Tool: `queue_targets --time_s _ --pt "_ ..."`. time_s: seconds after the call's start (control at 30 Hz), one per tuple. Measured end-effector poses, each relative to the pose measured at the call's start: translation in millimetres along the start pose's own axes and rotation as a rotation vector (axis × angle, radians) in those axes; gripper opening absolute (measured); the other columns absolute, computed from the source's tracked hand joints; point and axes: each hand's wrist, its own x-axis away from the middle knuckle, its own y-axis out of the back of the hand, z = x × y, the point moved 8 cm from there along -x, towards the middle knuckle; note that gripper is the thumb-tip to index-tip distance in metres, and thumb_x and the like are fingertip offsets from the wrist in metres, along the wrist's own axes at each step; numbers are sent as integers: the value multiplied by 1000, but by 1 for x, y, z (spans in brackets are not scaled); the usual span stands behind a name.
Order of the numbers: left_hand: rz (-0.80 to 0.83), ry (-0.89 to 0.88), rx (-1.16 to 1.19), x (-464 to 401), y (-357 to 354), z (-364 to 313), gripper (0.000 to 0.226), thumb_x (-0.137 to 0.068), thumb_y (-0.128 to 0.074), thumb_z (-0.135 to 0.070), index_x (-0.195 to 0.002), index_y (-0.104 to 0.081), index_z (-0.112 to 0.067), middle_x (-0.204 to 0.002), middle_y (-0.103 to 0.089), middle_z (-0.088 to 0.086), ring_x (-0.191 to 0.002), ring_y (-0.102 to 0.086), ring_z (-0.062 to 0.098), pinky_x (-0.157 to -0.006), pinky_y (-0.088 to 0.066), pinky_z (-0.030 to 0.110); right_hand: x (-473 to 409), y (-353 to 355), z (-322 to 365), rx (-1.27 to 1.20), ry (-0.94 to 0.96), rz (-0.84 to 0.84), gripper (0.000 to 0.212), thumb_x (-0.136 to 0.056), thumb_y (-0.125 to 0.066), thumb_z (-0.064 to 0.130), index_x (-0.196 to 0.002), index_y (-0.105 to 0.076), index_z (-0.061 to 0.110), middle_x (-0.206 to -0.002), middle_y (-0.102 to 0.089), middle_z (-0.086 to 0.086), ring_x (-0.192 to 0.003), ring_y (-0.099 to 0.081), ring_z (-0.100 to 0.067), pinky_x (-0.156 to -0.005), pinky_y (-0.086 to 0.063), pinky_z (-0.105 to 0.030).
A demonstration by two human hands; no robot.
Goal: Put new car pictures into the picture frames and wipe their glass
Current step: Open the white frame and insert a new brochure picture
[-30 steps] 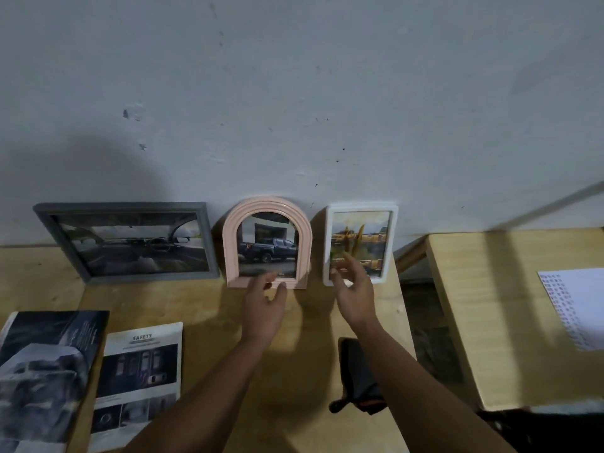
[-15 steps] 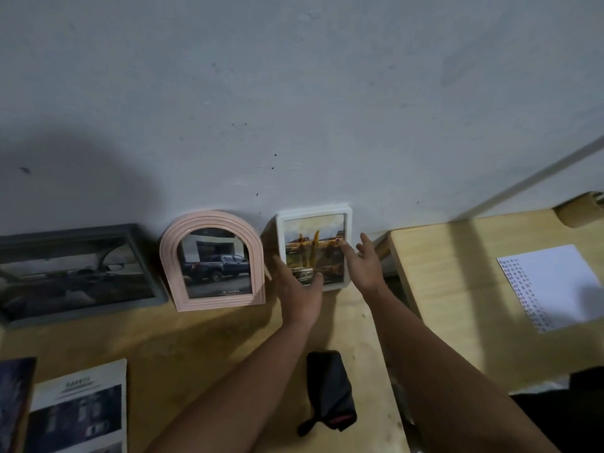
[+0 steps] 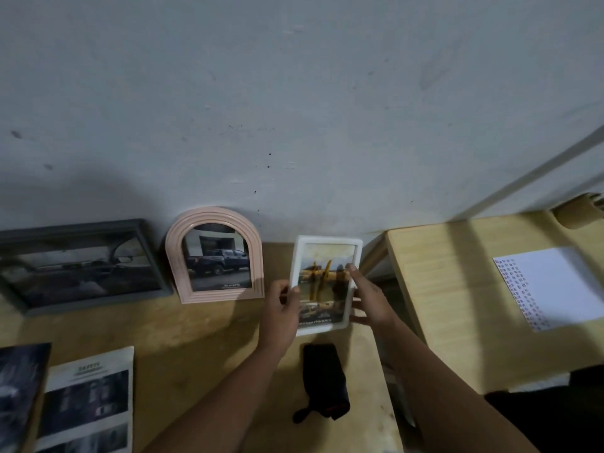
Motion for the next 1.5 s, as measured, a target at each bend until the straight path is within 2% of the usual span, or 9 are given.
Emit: queue_targets --time_s 0.17,0.43,0.6,0.7,0.83,1.0,1.2,1.4,1.5 --pt "25 -77 -76 47 25 -10 3 -106 -52 -33 -105 -53 -36 -88 -69 -4 -72 -66 4 -56 -47 20 15 -14 -29 79 -72 76 72 -83 -54 85 -126 -69 29 -121 -74 -2 -113 -69 -26 -99 -54 -50" --pt "-75 -290 -490 104 107 -20 19 -104 -49 -43 -119 -54 -35 -91 -68 -10 -70 -65 6 -54 -52 25 33 -75 -25 27 26 -2 44 -101 -48 61 -112 -69 23 -115 -72 -5 -104 -68 -26 -78 -55 -38" --pt "-16 -447 -955 119 132 23 37 -103 -55 -37 -140 -54 -31 -125 -71 -5 -107 -70 16 -90 -58 35 45 -77 -33 80 112 -92 34 -102 -49 58 -101 -70 30 -110 -74 -2 -104 -68 -22 -100 -54 -48" --pt "-7 -518 -1146 132 132 44 34 -95 -53 -37 -125 -66 -28 -121 -74 -5 -108 -71 19 -89 -57 35 56 -75 -35 145 197 -117 32 -105 -50 49 -96 -71 27 -103 -73 -1 -103 -67 -21 -100 -53 -44" --pt "2 -446 -1204 144 129 81 38 -76 -79 -29 -111 -63 -26 -122 -68 -3 -109 -65 25 -85 -53 41 63 -77 -52 315 246 -78 21 -103 -58 43 -102 -73 28 -102 -74 4 -103 -67 -17 -101 -54 -46" --pt "40 -437 -1289 149 123 124 40 -81 -56 -22 -120 -65 -19 -123 -65 7 -105 -61 34 -85 -47 47 73 -100 -75 658 274 43 26 -100 -62 31 -124 -68 24 -111 -73 3 -104 -66 -16 -95 -53 -31" --pt "198 -307 -1226 144 125 146 71 -78 -72 -42 -144 -52 -28 -146 -54 2 -125 -54 29 -99 -47 48 66 -149 -83 965 312 155 41 -97 -65 33 -136 -60 20 -125 -63 -2 -111 -66 -22 -98 -55 -37" --pt "110 -88 -1108 138 178 162 99 -74 -63 -74 -156 -35 -26 -167 -28 9 -152 -29 35 -114 -38 55 50 -193 -68 1298 345 201 72 -92 -65 52 -150 -38 19 -132 -50 -11 -114 -63 -35 -91 -55 -44" --pt "84 50 -1024 134 198 169 118 -71 -66 -78 -163 -16 -22 -172 -13 7 -156 -21 32 -115 -39 55 41 -201 -69 1397 337 174 72 -90 -65 58 -145 -41 20 -134 -49 -8 -114 -63 -32 -92 -56 -46"
